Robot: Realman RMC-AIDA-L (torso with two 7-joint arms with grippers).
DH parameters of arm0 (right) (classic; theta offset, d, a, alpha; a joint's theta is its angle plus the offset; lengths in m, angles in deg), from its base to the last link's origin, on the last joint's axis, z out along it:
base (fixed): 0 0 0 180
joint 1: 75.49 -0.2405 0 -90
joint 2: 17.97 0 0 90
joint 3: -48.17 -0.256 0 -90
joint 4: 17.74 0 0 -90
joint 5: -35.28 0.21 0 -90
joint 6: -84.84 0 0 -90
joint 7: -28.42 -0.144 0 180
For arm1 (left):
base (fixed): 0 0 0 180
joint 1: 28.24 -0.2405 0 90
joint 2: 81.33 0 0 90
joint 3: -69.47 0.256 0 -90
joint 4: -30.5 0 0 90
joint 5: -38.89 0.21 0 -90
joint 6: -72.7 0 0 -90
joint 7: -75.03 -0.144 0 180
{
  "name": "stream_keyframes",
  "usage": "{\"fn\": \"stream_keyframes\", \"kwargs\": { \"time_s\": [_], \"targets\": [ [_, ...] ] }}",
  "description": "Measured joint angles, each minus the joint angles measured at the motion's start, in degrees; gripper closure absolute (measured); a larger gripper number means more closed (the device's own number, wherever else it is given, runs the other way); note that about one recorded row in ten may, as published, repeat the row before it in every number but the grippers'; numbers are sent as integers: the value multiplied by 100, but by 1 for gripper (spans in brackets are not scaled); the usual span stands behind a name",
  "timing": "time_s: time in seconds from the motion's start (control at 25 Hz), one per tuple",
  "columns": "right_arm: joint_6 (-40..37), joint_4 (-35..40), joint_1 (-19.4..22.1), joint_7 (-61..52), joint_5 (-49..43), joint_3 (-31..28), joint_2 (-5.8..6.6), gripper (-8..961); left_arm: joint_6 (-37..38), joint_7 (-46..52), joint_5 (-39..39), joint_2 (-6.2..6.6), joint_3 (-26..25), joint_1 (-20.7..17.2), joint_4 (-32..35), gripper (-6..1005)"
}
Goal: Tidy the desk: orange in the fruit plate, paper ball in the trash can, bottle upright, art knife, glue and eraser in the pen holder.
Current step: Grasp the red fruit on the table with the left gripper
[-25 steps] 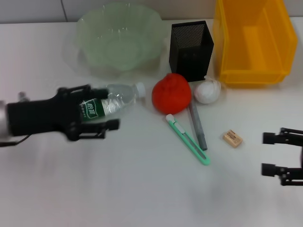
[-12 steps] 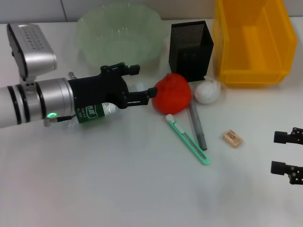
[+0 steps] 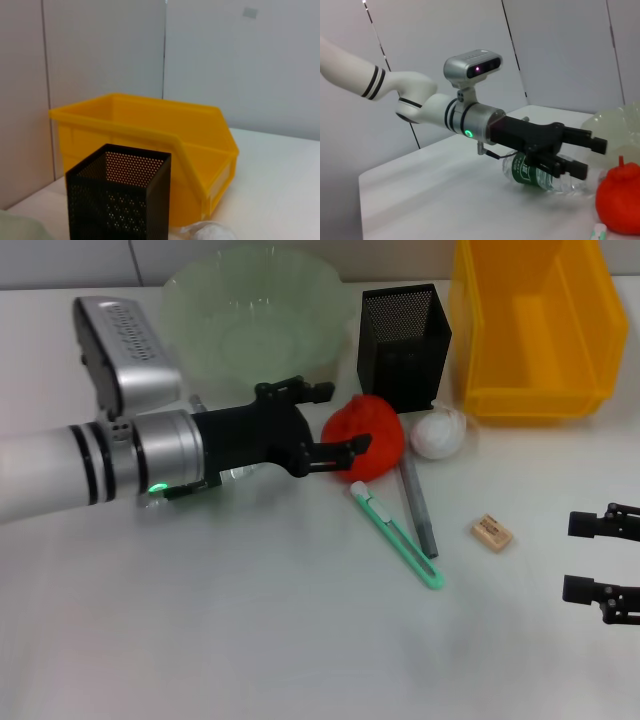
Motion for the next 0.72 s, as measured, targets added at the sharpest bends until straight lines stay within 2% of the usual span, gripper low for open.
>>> {"fn": "stream_keyframes", "kwargs": {
  "time_s": [0.08,0.12,0.32,0.72],
  "targets": [
    [0,-1,-9,-4,-2,13,-12,172,-91,-4,-3,0,7,70,-80,207],
    [-1,0,-14,-7,-2,18,-20,172,-412,-9,-14,-1,-4,258,-302,208],
    [0,2,-28,-9,-2,25,-38,172,-1006,-75,-69,-1,-78,537,-657,213],
    [46,-9,-62,-10,-2,21,-52,172,-1256,-166,-57,0,-195,656,-807,222]
  ]
}}
